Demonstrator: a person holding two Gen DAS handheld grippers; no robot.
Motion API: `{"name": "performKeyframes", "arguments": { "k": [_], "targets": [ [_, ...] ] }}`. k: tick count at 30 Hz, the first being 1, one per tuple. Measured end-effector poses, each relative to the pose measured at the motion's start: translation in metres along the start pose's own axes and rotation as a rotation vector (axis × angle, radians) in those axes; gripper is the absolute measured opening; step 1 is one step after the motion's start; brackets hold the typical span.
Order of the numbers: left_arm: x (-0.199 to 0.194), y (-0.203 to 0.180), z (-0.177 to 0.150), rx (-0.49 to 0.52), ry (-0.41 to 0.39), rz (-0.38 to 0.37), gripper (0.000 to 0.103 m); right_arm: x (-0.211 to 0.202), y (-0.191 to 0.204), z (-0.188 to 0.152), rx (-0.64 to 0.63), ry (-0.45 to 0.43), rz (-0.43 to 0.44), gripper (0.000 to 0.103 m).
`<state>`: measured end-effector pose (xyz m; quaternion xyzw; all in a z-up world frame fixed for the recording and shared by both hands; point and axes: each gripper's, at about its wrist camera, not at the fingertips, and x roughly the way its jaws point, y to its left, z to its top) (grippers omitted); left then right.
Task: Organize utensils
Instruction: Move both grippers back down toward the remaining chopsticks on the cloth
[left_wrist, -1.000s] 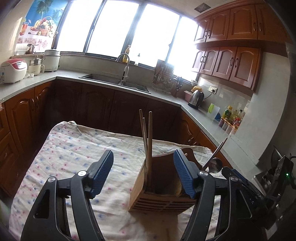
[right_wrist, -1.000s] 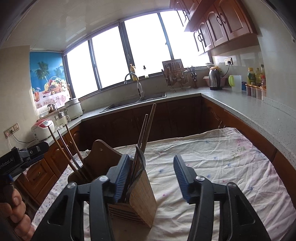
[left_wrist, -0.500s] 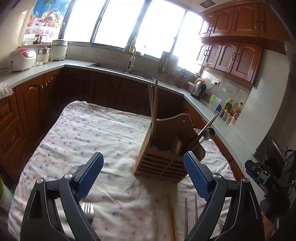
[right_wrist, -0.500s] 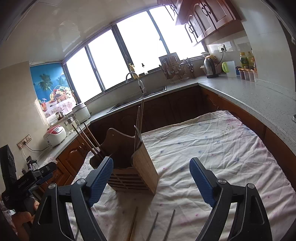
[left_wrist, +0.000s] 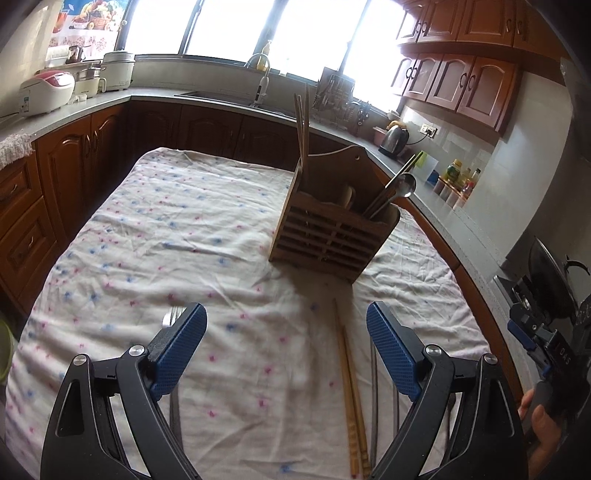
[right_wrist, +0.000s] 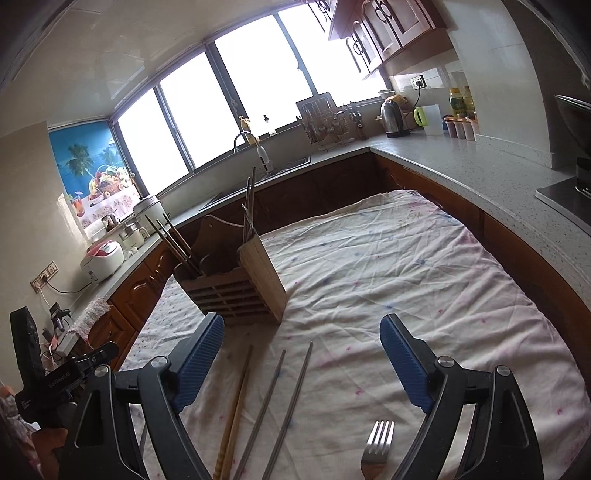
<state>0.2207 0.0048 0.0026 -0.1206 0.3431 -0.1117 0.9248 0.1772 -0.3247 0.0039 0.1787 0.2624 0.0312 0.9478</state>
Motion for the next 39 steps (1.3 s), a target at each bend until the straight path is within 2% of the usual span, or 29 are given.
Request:
{"name": "performKeyframes", "arguments": {
  "k": [7, 15, 27, 35, 37, 38, 39],
  "targets": [
    [-0.001, 0.005, -0.022, -0.009, 0.048, 0.009, 0.090, -0.017, -0.014, -0.032, 0.000, 0.058, -0.048, 0.088],
    [0.007, -0.002, -0.036, 0.005, 0.098, 0.007, 0.090, -0.012, -0.015, -0.056, 0.017, 0.121, -0.052, 0.088],
    [0.029, -0.017, -0.035, 0.036, 0.150, -0.002, 0.090, 0.009, -0.007, -0.059, 0.023, 0.160, -0.042, 0.088],
    [0.058, -0.026, -0.018, 0.059, 0.177, -0.006, 0.090, 0.037, -0.005, -0.049, 0.026, 0.190, -0.033, 0.087],
    [0.067, -0.028, -0.013, 0.067, 0.186, -0.011, 0.085, 0.046, -0.005, -0.045, 0.026, 0.196, -0.027, 0.086],
    [0.072, -0.030, -0.010, 0.074, 0.193, -0.016, 0.083, 0.051, -0.004, -0.043, 0.025, 0.200, -0.026, 0.080],
    [0.078, -0.032, -0.008, 0.080, 0.203, -0.020, 0.076, 0.057, -0.003, -0.041, 0.023, 0.207, -0.028, 0.073]
  ]
}}
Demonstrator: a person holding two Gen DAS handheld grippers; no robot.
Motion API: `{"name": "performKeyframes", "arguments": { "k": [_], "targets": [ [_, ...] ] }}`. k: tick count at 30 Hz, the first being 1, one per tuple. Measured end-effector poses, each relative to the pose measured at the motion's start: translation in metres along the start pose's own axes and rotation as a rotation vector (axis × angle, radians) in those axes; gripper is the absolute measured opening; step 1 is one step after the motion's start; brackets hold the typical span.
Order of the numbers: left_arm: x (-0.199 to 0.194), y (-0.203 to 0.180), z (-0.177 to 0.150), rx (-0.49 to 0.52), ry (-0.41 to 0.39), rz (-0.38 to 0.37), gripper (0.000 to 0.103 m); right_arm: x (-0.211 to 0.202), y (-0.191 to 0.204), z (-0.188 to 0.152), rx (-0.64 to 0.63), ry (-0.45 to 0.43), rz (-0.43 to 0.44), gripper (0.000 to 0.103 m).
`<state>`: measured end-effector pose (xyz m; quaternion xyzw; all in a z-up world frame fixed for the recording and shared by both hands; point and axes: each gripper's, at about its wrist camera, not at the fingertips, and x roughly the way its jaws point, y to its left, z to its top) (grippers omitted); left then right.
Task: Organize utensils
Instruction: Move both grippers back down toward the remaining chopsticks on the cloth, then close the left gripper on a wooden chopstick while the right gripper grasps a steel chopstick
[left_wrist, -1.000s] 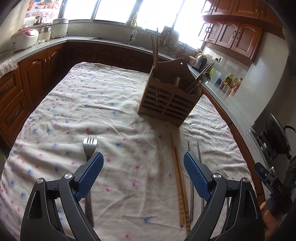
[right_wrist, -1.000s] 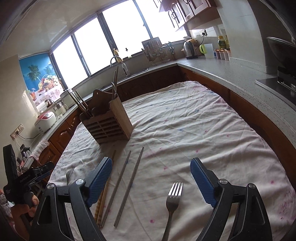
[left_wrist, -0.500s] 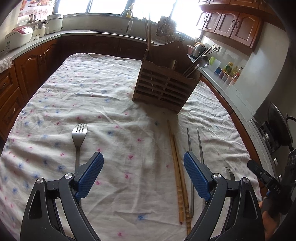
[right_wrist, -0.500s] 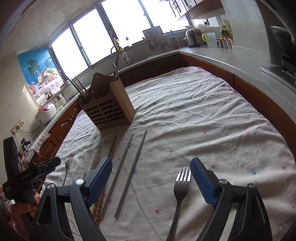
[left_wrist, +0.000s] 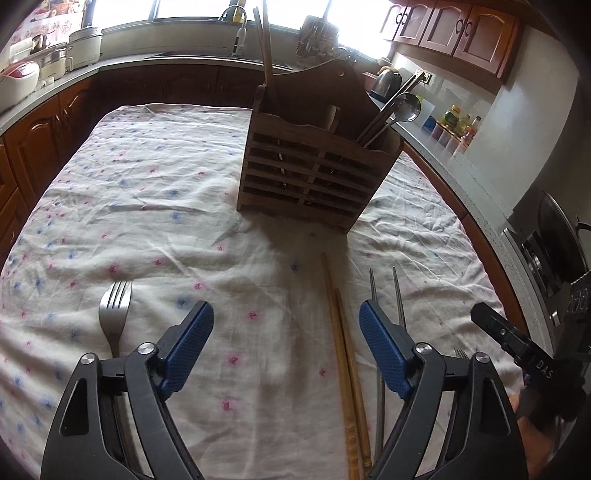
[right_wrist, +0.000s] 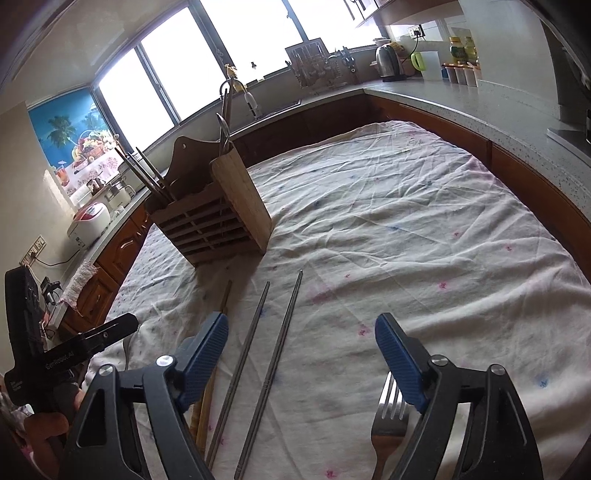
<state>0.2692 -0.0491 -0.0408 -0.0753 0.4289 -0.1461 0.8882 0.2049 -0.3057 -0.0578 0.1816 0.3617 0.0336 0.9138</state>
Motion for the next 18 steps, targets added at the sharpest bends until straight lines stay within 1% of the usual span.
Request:
{"name": "performKeyframes", "arguments": {
  "k": [1, 2, 3, 4, 5, 6, 7, 9, 14, 16, 17, 18],
  "targets": [
    [0.005, -0.001, 0.003, 0.004, 0.010, -0.004, 0.069, 0.006, 0.001, 0.003, -0.003, 0.009, -0.003, 0.070],
    [0.010, -0.003, 0.006, 0.006, 0.018, -0.010, 0.066, 0.012, 0.002, 0.005, -0.005, 0.021, -0.008, 0.062],
    [0.015, -0.004, 0.010, 0.009, 0.026, -0.017, 0.060, 0.019, 0.003, 0.007, -0.005, 0.035, -0.010, 0.052],
    [0.021, -0.006, 0.013, 0.012, 0.039, -0.021, 0.053, 0.026, 0.004, 0.009, -0.002, 0.051, -0.006, 0.047],
    [0.026, -0.007, 0.015, 0.015, 0.051, -0.027, 0.050, 0.034, 0.005, 0.011, 0.000, 0.069, -0.002, 0.041],
    [0.032, -0.009, 0.018, 0.020, 0.063, -0.035, 0.044, 0.042, 0.007, 0.013, 0.000, 0.086, -0.002, 0.038],
    [0.036, -0.012, 0.020, 0.028, 0.073, -0.042, 0.041, 0.049, 0.008, 0.013, -0.001, 0.100, -0.004, 0.036],
    [0.045, -0.018, 0.023, 0.046, 0.091, -0.048, 0.040, 0.063, 0.009, 0.015, 0.001, 0.126, 0.000, 0.028],
    [0.068, -0.030, 0.032, 0.091, 0.141, -0.051, 0.036, 0.089, 0.007, 0.018, 0.001, 0.176, -0.007, 0.026],
    [0.078, -0.035, 0.035, 0.109, 0.161, -0.047, 0.033, 0.099, 0.007, 0.019, -0.010, 0.200, -0.019, 0.021],
    [0.083, -0.037, 0.035, 0.117, 0.173, -0.048, 0.031, 0.102, 0.006, 0.018, -0.015, 0.209, -0.024, 0.016],
    [0.087, -0.039, 0.036, 0.127, 0.186, -0.053, 0.031, 0.103, 0.006, 0.019, -0.029, 0.202, -0.033, 0.013]
  ]
}}
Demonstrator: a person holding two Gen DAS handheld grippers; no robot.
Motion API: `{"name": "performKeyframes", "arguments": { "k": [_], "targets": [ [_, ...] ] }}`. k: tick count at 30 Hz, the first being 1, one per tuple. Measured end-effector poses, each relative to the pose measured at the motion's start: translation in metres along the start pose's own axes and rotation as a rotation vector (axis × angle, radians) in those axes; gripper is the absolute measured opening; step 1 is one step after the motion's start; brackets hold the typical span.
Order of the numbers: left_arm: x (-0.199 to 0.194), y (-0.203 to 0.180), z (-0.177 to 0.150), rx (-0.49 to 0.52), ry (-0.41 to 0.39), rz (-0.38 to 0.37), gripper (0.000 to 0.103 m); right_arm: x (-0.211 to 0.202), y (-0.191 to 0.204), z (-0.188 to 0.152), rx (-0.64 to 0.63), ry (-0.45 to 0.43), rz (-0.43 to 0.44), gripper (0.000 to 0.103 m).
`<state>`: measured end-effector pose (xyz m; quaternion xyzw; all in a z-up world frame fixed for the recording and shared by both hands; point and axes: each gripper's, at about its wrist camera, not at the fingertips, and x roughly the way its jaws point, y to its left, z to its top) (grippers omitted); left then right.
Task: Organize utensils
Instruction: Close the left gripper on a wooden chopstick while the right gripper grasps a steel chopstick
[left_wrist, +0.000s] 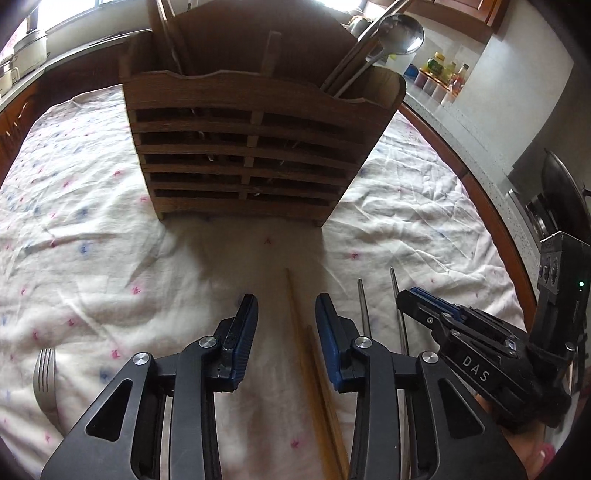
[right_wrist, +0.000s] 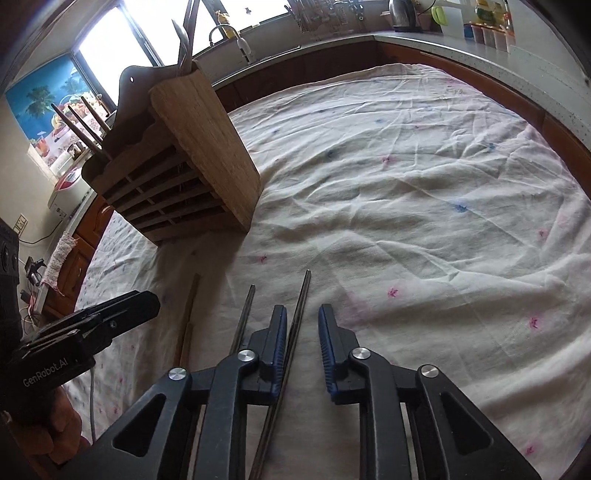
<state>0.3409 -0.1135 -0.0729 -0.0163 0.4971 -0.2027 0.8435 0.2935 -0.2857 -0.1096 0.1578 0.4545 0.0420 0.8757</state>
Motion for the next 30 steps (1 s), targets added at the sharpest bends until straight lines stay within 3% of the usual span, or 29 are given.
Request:
{"name": "performKeyframes", "arguments": {
  "k": [5, 7, 16, 22, 26, 30],
  "targets": [
    [0.022, -0.003, 0.000, 0.039, 0.071, 0.018, 0.019, -0.001, -0.003, 0.001, -0.029, 0.019, -0.007, 0.005],
    [0.019, -0.005, -0.004, 0.073, 0.059, 0.033, 0.016, -0.002, -0.004, 0.001, -0.032, 0.024, -0.007, 0.006],
    [0.015, 0.004, -0.007, 0.059, 0.102, 0.015, 0.015, 0.003, 0.003, 0.004, -0.044, 0.032, -0.020, 0.008],
    [0.020, -0.006, -0.005, 0.097, 0.080, 0.068, 0.009, 0.007, 0.012, 0.006, -0.092, 0.040, -0.050, 0.009],
    [0.019, -0.004, -0.005, 0.093, 0.068, 0.064, 0.006, 0.006, 0.017, 0.003, -0.121, 0.024, -0.079, 0.007],
    [0.006, 0.004, -0.009, 0.064, 0.043, 0.036, 0.004, 0.001, 0.010, 0.004, -0.065, 0.030, -0.013, 0.004]
  ]
}}
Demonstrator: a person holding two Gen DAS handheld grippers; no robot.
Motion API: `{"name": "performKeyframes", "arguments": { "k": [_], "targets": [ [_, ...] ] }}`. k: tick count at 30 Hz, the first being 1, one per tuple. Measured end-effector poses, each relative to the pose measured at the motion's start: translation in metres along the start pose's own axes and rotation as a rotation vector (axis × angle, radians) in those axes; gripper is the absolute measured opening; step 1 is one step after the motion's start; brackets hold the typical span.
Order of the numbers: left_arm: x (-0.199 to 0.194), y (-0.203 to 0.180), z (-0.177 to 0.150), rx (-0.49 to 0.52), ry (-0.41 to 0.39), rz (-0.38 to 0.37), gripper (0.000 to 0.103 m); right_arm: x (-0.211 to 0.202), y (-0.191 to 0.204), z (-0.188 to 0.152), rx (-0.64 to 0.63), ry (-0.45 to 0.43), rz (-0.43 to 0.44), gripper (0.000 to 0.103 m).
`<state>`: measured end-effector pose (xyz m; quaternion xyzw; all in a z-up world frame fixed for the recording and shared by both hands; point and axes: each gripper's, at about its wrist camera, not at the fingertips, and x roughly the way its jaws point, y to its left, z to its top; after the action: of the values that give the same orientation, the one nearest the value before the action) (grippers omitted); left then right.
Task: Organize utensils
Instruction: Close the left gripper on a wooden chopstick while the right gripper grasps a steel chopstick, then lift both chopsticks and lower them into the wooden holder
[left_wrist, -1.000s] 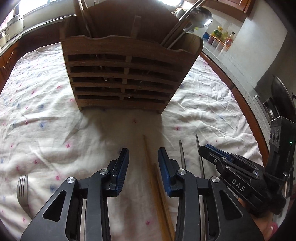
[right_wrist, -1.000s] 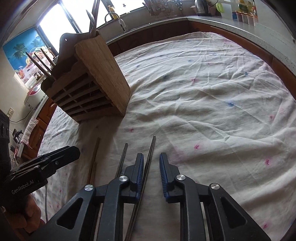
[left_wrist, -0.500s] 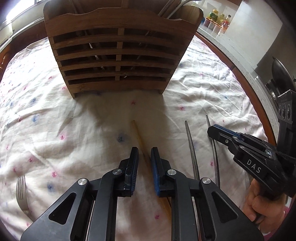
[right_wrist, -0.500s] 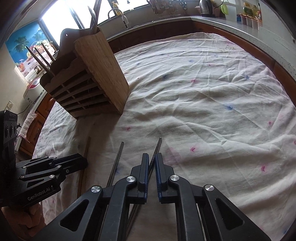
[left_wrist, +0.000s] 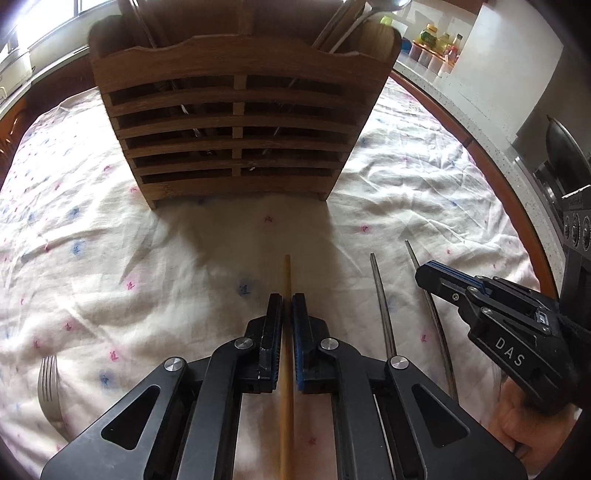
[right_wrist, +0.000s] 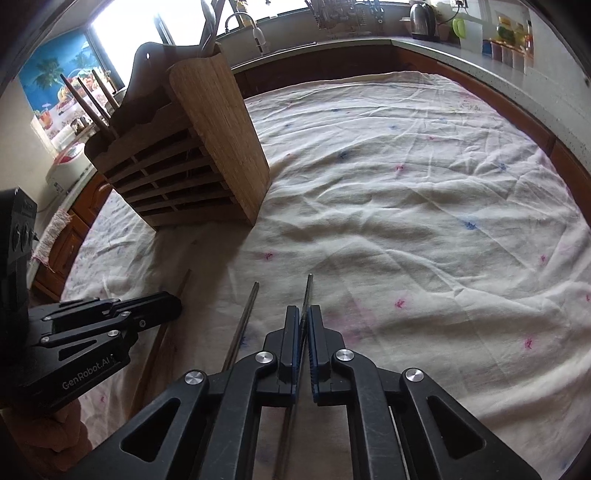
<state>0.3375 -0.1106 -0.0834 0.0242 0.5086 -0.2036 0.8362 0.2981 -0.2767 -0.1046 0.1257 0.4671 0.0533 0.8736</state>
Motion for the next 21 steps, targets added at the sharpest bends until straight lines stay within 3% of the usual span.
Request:
{"name": "performKeyframes", "arguments": {
  "k": [5, 21],
  "targets": [
    [-0.037, 0.007, -0.008, -0.031, -0.069, -0.034, 0.004, -0.028, -0.002, -0.001, 0.037, -0.052, 0.051, 0.004],
    [-0.155, 0.013, -0.042, -0.079, -0.273, -0.122, 0.004, -0.132, 0.035, -0.005, -0.028, -0.234, 0.136, 0.004]
  ]
}}
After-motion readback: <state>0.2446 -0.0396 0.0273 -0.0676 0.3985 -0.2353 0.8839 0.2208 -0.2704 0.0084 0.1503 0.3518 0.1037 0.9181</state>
